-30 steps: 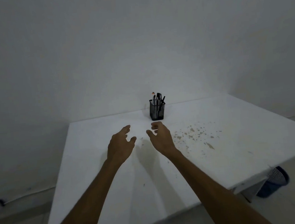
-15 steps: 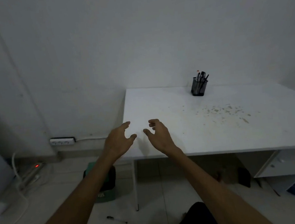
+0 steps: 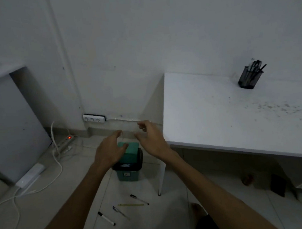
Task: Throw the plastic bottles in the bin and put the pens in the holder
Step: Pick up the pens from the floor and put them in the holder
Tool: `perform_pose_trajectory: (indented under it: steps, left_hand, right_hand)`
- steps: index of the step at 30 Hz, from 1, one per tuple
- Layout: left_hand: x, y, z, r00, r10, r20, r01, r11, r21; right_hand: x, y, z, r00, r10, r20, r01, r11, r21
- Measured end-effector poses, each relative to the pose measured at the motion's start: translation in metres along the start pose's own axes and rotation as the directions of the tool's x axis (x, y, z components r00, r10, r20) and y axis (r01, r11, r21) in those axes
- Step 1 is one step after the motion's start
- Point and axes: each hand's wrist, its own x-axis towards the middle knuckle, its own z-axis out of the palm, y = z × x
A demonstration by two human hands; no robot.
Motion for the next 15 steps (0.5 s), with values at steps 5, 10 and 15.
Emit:
perform_pose_trajectory:
  steps: [5, 10, 15]
  left_hand:
    - [0.006, -0.061, 0.015, 0.995, -0.094, 0.028, 0.095, 0.995, -0.015]
    - [0.013, -0.128, 0.059, 0.972, -0.209, 0.107, 0.215, 0.976, -0.041]
    - [0.017, -0.193, 0.117, 0.929, -0.316, 0.194, 0.332, 0.941, -0.057]
  right_hand:
    - [0.018, 0.026, 0.052, 0.992, 0.051, 0.113, -0.046, 0.998, -0.045]
    - [0.04, 0.082, 0.115, 0.959, 0.178, 0.219, -0.163, 0.983, -0.084]
    - [0.055, 0.148, 0.175, 0.904, 0.266, 0.334, -0.232, 0.963, -0.138]
